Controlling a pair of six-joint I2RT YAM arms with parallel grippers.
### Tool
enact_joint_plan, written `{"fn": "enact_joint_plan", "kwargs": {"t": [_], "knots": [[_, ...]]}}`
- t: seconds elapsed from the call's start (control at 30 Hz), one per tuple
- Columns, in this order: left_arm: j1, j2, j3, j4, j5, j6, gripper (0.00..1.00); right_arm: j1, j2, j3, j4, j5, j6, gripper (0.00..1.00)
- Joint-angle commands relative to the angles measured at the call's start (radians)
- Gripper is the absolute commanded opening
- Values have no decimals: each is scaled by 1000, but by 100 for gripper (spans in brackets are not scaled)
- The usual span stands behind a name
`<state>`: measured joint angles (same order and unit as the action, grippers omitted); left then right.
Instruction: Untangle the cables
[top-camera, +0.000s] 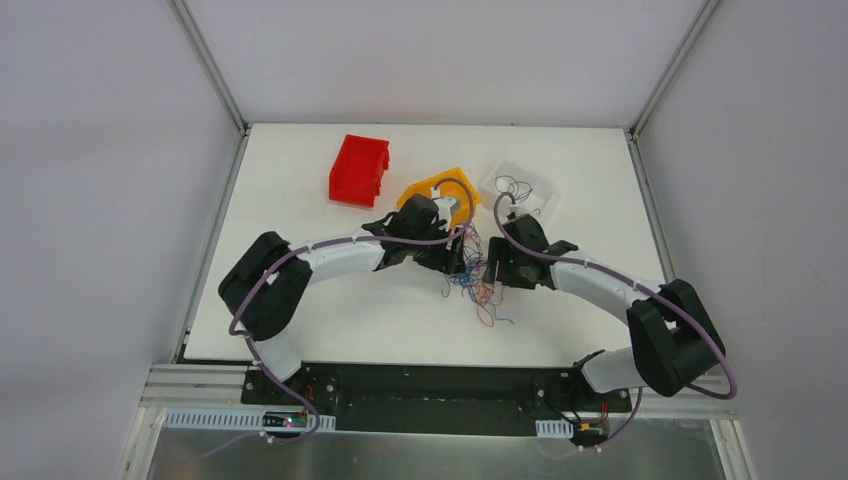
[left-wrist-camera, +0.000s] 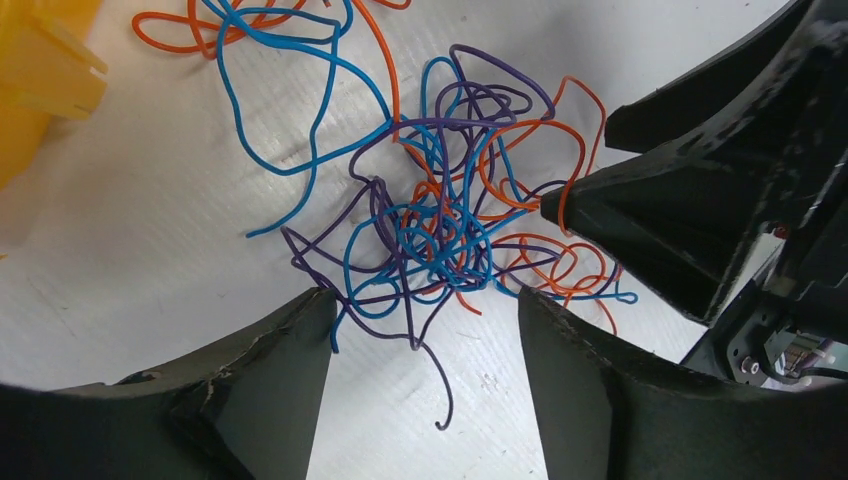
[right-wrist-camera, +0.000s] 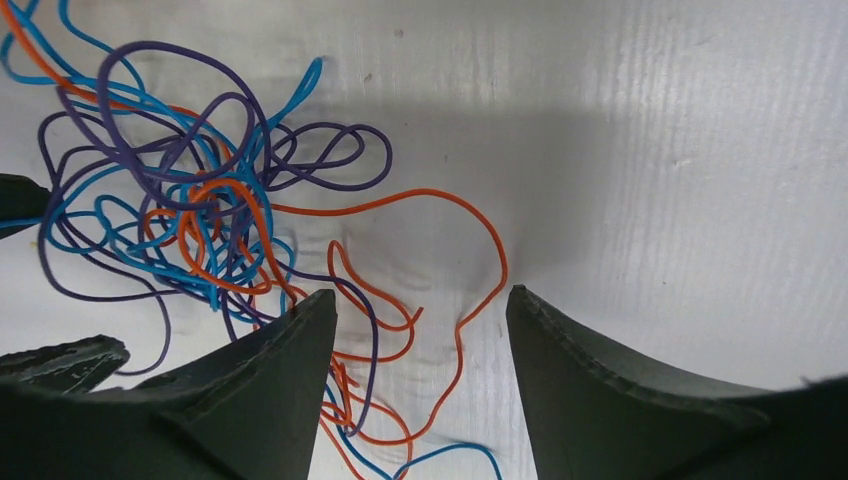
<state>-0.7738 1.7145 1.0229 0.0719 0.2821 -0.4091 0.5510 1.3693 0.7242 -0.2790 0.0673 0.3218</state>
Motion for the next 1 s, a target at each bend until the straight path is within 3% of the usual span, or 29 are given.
{"fn": "enact_joint_plan", "kwargs": {"t": [0.0,0.07,0.17,0.23,0.33,0.5,0.97], "knots": [[-16,27,50,26,23,-16,63,23,51,54,-1,5,-23,66],[-16,41,54,25,21,-14,52,30,54,58,0,9,-23,65],[-15,49,59,-9,-30,-1,18,28,26,54,-7,61,-20,57],[-15,33,50,-32,-68,13,1,24,1,50,-19,123,-5,47],[-14,-13,5,-43,-116,26,0,12,-27,37,-26,179,15,35],[-13,-110,-73,-69,-189,43,0,-18,-70,11,-26,226,54,0],[9,-460,-237,-210,-442,54,0,-78,-152,13,-56,243,64,0]]}}
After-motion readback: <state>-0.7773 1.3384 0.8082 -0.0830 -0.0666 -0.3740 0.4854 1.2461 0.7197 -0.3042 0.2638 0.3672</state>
